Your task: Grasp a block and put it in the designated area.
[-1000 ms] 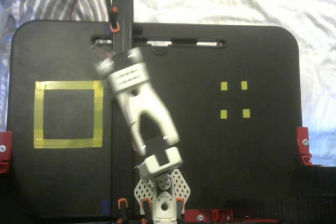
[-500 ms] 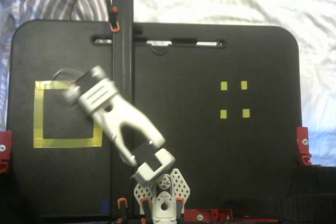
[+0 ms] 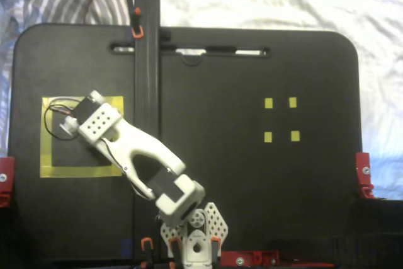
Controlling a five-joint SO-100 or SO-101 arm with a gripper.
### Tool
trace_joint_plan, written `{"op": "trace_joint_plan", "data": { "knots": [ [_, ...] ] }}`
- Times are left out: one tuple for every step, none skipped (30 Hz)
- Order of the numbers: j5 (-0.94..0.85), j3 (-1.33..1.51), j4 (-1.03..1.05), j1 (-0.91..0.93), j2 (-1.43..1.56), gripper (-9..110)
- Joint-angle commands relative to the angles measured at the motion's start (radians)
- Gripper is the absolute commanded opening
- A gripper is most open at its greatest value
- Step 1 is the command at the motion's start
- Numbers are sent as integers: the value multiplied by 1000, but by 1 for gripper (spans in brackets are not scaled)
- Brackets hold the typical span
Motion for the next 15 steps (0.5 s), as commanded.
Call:
{"op": "trace_joint_plan", "data": {
  "knots": [
    [12,-5,-29,2,-8,23],
    [14,-5,-38,2,-18,23],
    [14,-5,-49,2,-28,23],
    [14,-5,-60,2,-38,23],
    [14,-5,-71,3,-49,23],
    [14,-5,-83,5,-60,23],
    [15,-6,-92,5,-74,23],
    [15,-6,-101,5,-89,23],
    [15,-6,-109,3,-104,23],
    [15,-6,-117,2,-120,23],
    [18,-6,-124,0,-132,23],
    [20,-6,-129,-3,-144,23],
    [21,-5,-133,-6,-155,23],
    [25,-5,-137,-9,-163,23],
    [25,-5,-140,-11,-167,23]
  ]
}}
